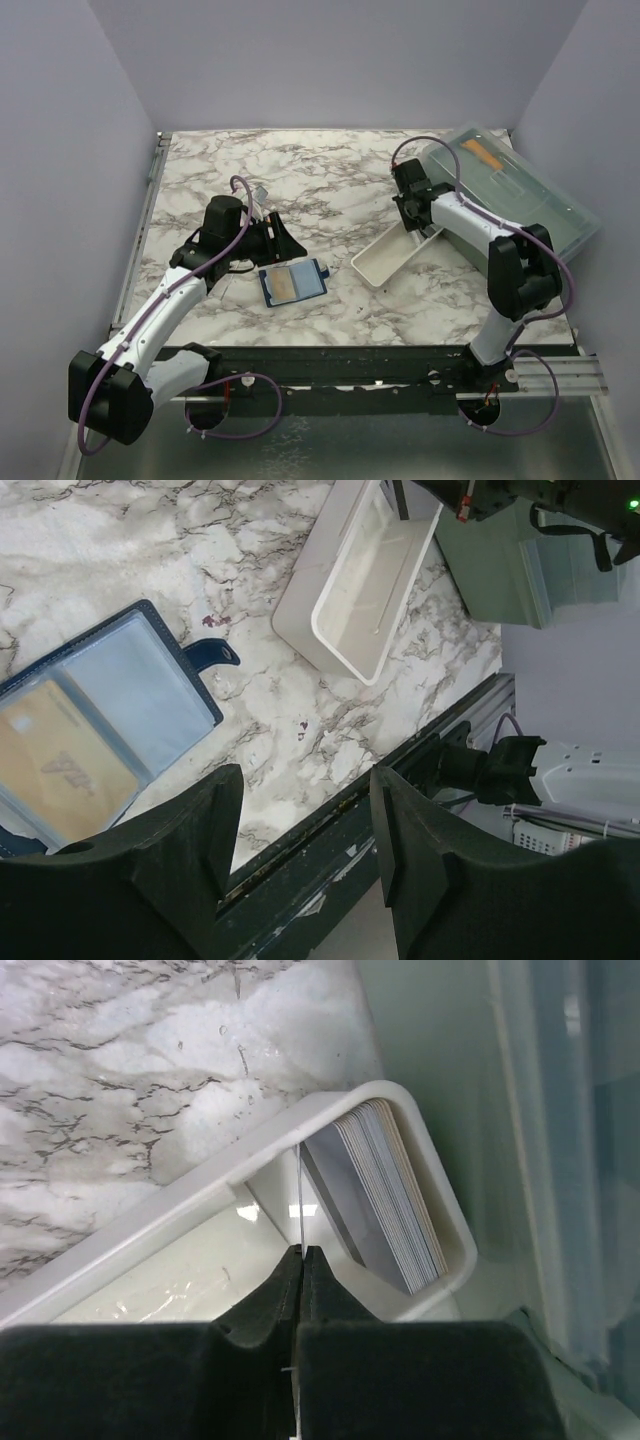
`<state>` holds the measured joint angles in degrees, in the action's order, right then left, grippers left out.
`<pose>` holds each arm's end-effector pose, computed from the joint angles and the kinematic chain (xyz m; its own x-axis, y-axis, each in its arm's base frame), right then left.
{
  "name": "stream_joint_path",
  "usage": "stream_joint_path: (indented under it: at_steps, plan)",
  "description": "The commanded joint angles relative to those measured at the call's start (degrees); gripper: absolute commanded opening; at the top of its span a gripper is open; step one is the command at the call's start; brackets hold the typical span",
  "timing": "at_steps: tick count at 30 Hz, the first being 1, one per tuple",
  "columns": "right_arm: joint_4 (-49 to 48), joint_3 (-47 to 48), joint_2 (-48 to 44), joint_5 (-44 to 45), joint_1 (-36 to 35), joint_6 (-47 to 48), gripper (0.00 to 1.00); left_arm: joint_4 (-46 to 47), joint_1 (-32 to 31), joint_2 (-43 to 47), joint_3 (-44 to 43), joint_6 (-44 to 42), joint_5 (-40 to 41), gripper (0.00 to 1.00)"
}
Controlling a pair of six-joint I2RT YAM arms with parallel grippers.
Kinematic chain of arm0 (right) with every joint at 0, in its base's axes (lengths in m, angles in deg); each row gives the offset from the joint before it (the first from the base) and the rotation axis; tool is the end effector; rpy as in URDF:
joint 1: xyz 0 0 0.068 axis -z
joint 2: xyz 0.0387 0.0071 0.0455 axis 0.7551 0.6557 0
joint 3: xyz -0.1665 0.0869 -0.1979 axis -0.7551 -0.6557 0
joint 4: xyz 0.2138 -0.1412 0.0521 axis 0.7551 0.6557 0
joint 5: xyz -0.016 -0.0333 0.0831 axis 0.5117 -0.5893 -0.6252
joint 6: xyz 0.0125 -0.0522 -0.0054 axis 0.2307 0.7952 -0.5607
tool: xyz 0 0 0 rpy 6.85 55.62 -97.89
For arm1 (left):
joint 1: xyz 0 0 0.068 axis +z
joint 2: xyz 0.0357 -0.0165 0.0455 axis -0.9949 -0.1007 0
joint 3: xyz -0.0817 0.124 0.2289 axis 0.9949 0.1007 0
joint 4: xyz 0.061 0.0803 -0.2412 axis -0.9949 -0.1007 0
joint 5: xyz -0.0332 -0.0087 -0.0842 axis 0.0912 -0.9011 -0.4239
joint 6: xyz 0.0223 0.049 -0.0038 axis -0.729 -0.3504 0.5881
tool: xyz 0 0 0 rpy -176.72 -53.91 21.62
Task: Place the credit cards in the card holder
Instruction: Pick up the credit card from the storage box.
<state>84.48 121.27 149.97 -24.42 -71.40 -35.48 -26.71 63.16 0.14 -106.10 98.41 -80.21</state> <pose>0.3416 0.1277 0.2046 -0.8125 -0.3489 -0.4670 -0.2235 0.9263 -0.3033 0.2036 -0.0980 0.2779 -0.8550 -0.2334 -0.4631 0.2204 0.6448 -0.7319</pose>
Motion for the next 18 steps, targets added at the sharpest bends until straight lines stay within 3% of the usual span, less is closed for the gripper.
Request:
stream_joint_path:
  at_steps: [1,6,10,14,18]
  plan:
    - [4.67,4.88,-7.19,-1.53,0.35,-4.58,0.0,2.1,0.32,0.33,1.46,2.17,-1.33,0.6]
    - [7.19,8.41,-12.66,-13.9,0.22,-9.42,0.0,7.54,0.4,-1.04,1.63,5.55,-3.27,0.62]
    - [1.48,6.77,-16.57,-32.96,0.22,-16.27,0.0,15.59,0.4,-3.36,2.52,10.09,-8.42,0.63]
    - [-17.84,-1.92,-20.05,-54.98,-0.11,-28.15,0.0,27.36,1.04,-4.33,6.07,16.35,-13.52,0.66]
    - [-39.75,-10.63,-20.38,-67.48,-2.03,-41.47,0.0,36.06,1.44,-4.7,8.41,21.79,-16.75,0.66]
